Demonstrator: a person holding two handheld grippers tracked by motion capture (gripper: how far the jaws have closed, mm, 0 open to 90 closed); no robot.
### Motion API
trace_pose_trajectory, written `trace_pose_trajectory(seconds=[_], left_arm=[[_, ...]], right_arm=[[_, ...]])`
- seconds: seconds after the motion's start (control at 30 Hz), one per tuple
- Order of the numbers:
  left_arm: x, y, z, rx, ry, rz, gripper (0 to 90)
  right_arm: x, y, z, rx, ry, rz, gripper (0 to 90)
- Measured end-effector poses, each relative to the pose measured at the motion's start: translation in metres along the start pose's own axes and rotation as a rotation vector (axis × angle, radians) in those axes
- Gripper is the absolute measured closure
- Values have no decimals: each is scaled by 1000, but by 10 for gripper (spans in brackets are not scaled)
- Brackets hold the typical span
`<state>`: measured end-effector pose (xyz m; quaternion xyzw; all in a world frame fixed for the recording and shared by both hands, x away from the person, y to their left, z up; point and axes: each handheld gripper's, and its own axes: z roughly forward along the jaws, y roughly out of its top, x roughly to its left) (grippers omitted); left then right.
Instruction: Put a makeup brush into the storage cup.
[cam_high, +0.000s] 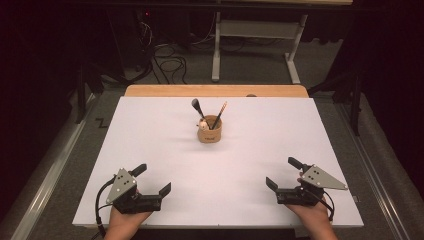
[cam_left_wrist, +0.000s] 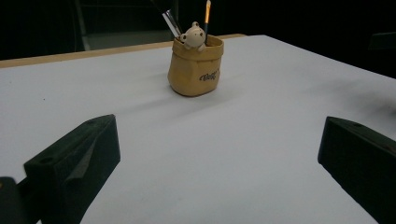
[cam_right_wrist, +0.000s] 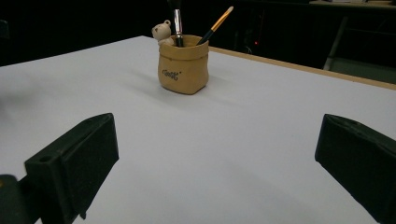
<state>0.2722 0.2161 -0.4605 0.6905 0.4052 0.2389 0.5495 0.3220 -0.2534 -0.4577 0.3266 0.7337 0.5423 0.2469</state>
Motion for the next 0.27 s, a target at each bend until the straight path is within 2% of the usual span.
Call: trace_pose_trajectory(seconds=[0.27], left_arm=[[3, -1, -1, 7, 7, -3, 1]], right_arm=[[-1, 0, 1, 0, 2, -7, 4]])
